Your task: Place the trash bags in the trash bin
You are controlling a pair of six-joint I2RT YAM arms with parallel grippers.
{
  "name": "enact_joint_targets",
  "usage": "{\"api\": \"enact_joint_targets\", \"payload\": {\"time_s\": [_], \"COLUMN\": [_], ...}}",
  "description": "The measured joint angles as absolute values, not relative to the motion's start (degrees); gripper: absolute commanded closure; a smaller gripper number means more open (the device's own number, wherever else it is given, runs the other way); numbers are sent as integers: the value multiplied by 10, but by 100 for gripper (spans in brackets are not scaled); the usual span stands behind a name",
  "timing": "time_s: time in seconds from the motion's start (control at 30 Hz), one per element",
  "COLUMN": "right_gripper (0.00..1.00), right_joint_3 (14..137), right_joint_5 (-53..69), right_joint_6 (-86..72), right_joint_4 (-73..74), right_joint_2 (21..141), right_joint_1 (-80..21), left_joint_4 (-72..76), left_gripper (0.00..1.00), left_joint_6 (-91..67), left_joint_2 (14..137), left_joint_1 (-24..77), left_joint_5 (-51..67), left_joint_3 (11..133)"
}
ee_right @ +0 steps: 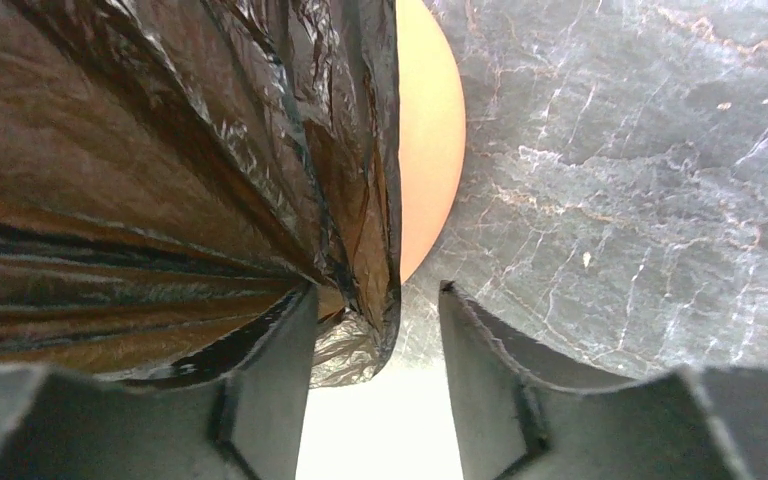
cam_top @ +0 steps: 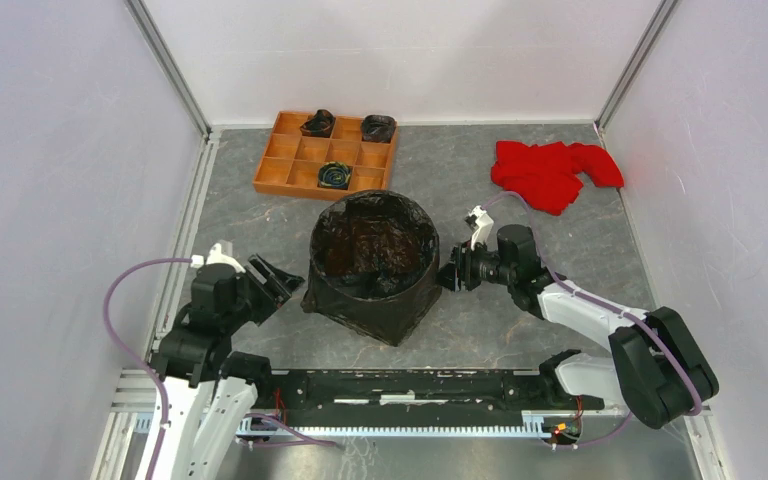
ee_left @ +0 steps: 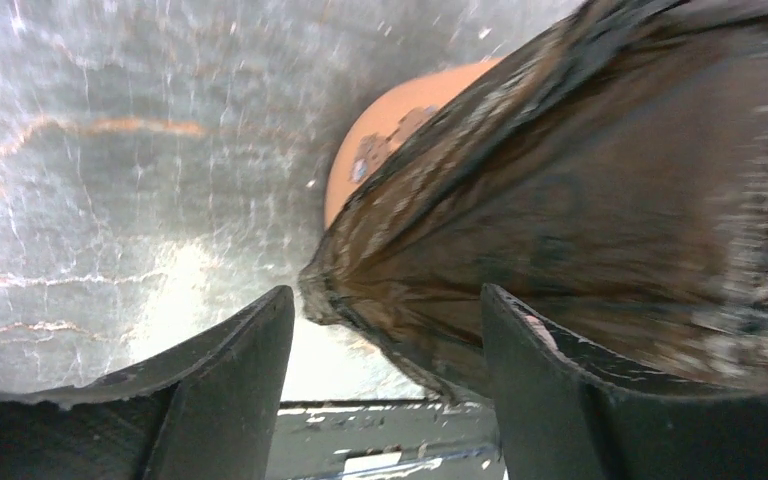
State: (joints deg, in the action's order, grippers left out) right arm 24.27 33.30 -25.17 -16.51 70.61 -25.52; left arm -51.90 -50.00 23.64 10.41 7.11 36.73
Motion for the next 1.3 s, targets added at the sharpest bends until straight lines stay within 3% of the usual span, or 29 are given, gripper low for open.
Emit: {"api": "enact_joint_targets", "payload": {"time_s": [0.23,0.43,0.53,0.63,0.8,1.0,1.2,1.3], "right_gripper": [32,30,29,26,18,8,6,6], "right_joint_3": [300,360,398,449,500,423,324,315], "right_joint_5": [299,270,256,237,206,164,149,149], "right_joint_6": [-223,-220,-223,-220,-208,-194,-191,-187], "right_joint_4": [-136,-137,-138,-134,-122,-91,-74,-63], "right_joint_2": [736,790,832,876,901,816,690,679], "right_joint_1": [-306,-408,-459,-513,-567,-526,-432,-420], "left_joint_4": [-563,-564,-546,-544,-542,-539,-532,-498], "left_gripper": [17,16,15,16,29,32,51,54], "left_joint_6": [-467,-347,-294,-260,-235,-220,-232,-265], "left_joint_2": [223,309,339,362,453,547,642,666], "left_joint_1": [104,104,104,104,104,114,256,289], "left_joint_5": [-6,-46,-36,-13,67,66,-43,-73], "left_joint_3": [490,722,768,759,697,670,637,588]}}
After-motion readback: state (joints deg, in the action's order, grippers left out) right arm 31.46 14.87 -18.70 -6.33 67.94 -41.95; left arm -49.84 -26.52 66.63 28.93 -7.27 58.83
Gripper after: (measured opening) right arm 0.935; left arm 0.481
